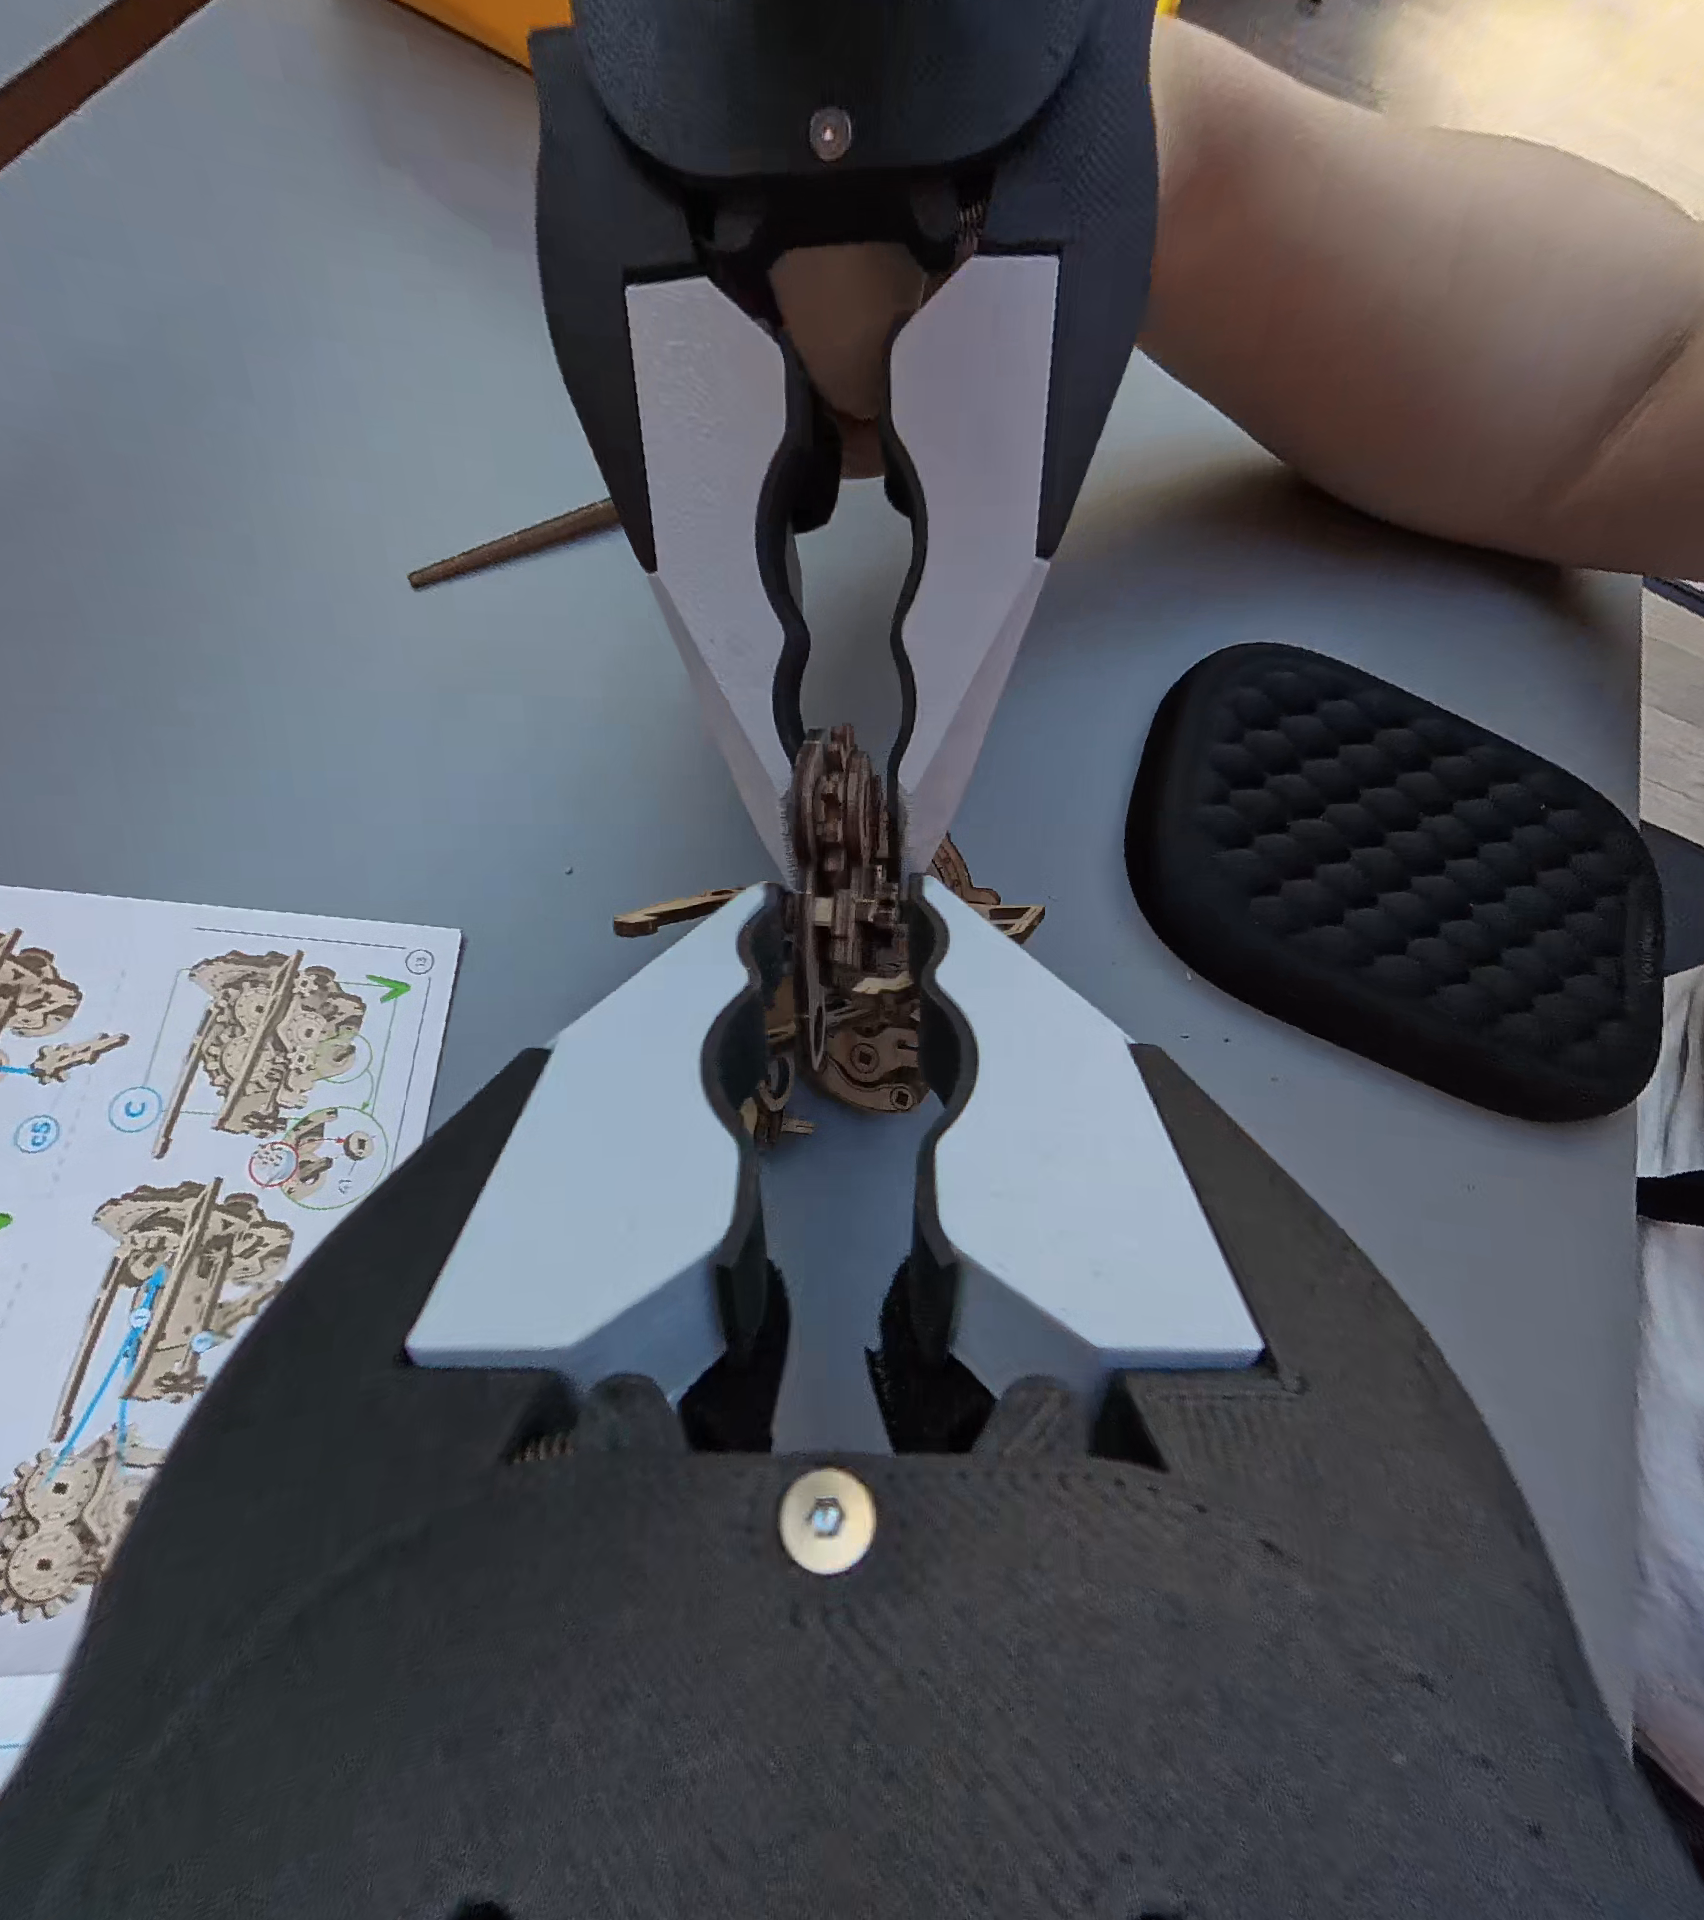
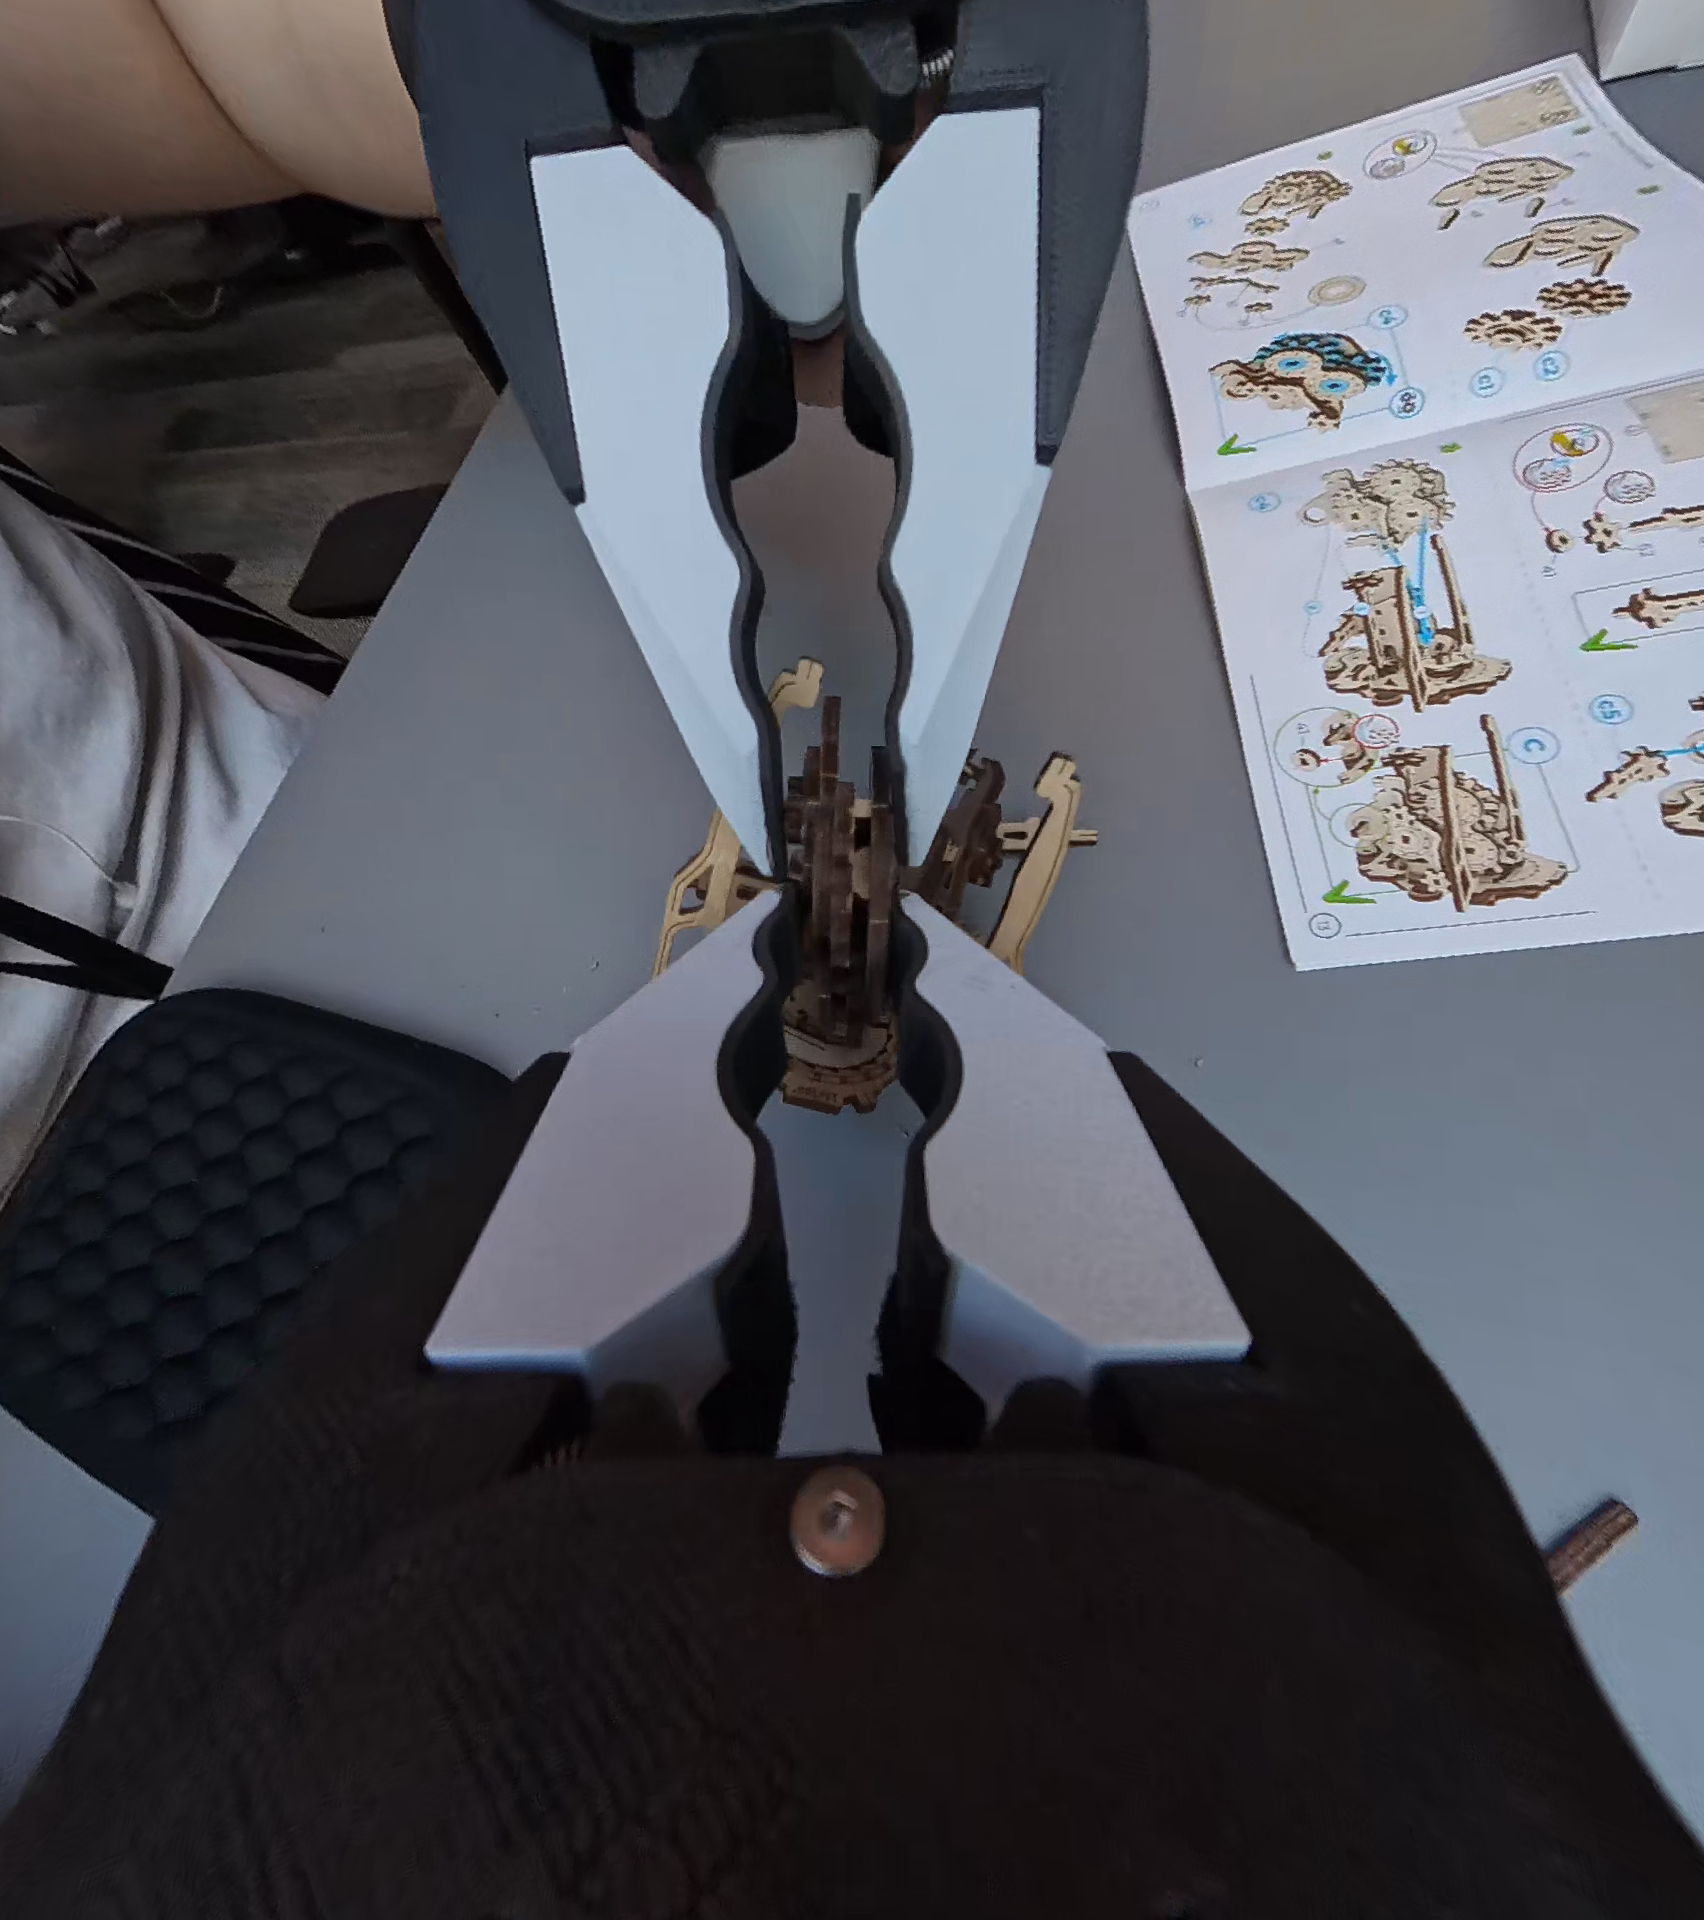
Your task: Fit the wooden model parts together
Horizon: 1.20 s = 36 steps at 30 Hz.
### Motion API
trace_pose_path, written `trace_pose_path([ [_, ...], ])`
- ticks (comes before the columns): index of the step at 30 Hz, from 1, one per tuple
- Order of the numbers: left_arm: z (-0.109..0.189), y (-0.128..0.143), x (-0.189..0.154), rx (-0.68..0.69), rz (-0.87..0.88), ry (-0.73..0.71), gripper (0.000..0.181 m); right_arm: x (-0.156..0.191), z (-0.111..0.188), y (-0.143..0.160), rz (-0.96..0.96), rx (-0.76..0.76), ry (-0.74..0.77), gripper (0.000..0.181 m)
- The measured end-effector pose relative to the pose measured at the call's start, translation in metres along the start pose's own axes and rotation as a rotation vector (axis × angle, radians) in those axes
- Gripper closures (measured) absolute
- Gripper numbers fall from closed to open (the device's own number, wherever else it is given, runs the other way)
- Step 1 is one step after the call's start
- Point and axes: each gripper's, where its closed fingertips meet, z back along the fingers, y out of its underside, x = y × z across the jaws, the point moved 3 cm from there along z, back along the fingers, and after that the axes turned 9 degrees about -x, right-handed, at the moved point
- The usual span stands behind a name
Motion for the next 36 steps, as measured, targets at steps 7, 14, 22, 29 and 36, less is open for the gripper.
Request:
trace_pose_path([
  [7,0.034,0.002,0.002,-0.153,0.05,-0.07,0.143,0.005,0.007,0.004,-0.063,-0.056,0.027,0.168],
  [14,0.041,0.021,-0.008,-0.261,0.113,-0.168,0.146,0.002,0.009,0.003,-0.115,-0.099,0.016,0.168],
  [22,0.017,0.054,-0.035,-0.262,0.246,-0.253,0.144,0.001,-0.001,0.011,-0.239,-0.121,-0.023,0.168],
  [29,-0.003,0.061,-0.05,-0.234,0.341,-0.222,0.167,0.007,-0.001,0.018,-0.301,-0.12,-0.063,0.168],
  [36,-0.013,0.061,-0.042,-0.233,0.427,-0.238,0.15,0.012,-0.004,0.016,-0.294,-0.15,-0.045,0.168],
])
